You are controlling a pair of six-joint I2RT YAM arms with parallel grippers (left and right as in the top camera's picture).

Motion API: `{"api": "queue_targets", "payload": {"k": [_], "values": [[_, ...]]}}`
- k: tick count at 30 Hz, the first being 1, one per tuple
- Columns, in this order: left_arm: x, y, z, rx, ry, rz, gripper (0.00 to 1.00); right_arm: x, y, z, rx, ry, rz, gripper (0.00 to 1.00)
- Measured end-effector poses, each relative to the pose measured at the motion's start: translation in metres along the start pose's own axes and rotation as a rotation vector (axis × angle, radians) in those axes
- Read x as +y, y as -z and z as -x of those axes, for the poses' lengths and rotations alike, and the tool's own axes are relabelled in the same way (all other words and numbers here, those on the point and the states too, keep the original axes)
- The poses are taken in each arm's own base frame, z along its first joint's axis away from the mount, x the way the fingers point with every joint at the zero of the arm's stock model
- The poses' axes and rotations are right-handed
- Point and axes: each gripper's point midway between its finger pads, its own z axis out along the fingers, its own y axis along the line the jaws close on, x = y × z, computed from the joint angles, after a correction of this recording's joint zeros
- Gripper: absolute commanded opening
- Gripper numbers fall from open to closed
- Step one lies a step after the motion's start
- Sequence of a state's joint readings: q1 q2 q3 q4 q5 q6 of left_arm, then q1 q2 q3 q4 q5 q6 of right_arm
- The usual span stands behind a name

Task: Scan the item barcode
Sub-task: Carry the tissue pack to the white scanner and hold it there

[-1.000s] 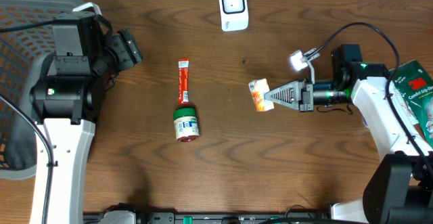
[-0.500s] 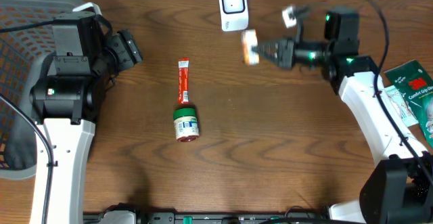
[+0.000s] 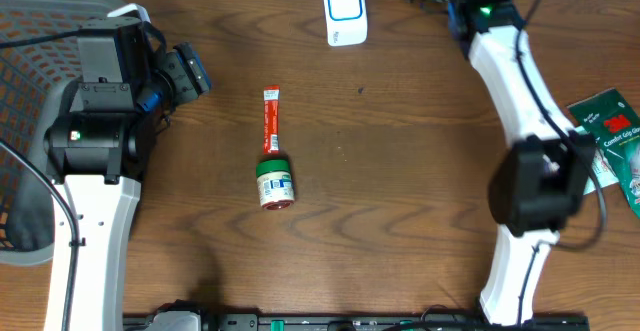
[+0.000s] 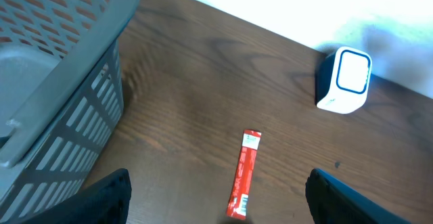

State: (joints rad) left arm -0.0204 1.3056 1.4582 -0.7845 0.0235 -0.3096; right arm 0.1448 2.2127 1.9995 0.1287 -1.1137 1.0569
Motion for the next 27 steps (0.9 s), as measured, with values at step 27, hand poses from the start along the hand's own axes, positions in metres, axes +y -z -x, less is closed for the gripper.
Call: {"api": "queue_targets", "payload": {"k": [27], "values": [[0.0,0.0,0.0,0.0,0.0,0.0,0.82,-0.225,-0.022,-0.001,-0.196,-0.213,-0.207,0.01]]}}
